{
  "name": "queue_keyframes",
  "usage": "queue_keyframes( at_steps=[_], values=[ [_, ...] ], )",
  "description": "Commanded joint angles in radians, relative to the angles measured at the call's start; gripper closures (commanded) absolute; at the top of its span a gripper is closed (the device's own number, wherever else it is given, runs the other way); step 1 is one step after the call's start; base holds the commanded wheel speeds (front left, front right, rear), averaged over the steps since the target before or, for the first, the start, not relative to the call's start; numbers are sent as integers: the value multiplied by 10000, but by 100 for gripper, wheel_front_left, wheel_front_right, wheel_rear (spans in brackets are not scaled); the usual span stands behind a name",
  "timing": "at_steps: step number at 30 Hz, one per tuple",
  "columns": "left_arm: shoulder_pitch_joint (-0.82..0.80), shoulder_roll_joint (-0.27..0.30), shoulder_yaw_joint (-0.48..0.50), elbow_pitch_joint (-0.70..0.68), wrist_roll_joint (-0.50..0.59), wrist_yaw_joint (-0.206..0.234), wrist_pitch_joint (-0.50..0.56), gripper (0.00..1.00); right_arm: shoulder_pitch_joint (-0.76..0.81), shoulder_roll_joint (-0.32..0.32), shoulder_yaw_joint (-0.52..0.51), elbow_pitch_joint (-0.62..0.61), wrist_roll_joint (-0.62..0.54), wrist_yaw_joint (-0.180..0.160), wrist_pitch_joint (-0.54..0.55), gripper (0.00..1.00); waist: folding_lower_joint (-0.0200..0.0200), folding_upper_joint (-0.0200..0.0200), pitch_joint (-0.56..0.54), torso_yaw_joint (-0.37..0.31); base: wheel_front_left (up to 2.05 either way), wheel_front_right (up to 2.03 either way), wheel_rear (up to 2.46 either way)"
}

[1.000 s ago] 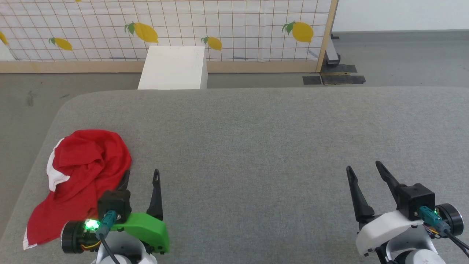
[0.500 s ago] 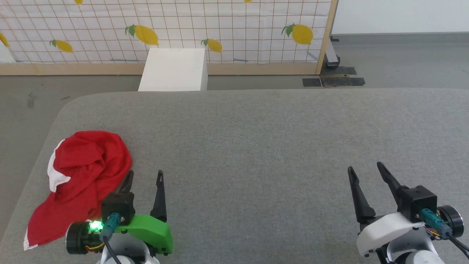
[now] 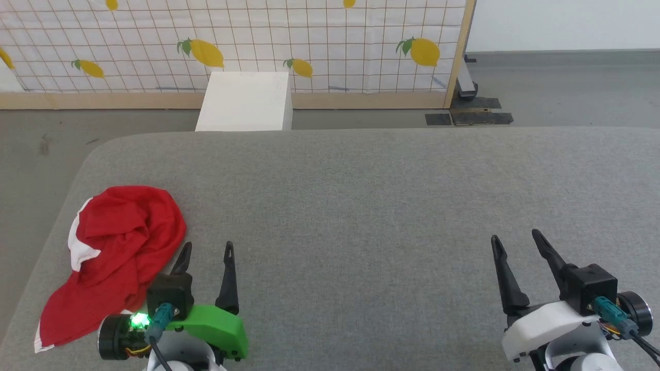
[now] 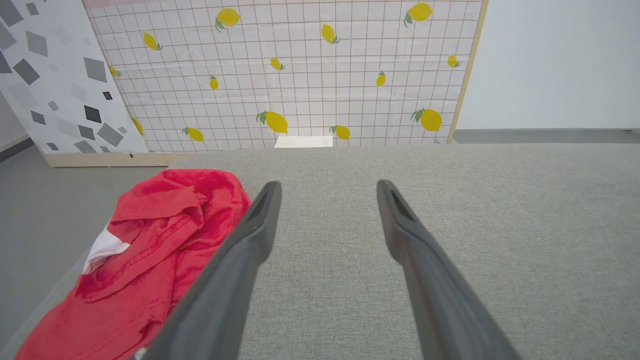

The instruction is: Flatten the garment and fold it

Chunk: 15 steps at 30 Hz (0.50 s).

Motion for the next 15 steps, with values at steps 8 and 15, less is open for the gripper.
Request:
queue_keyframes(
  at_steps=[8, 15],
  values=[
    [-123, -11, -79, 157, -211, 119, -246, 0, -60, 13, -42, 155, 102, -6, -250, 0, 0, 0, -40, -2, 0, 0, 0],
    [-118, -12, -93, 312, -317, 169, -392, 0, -47, 14, -5, 261, 50, -7, -322, 0, 0, 0, -66, 9, 0, 0, 0]
  ],
)
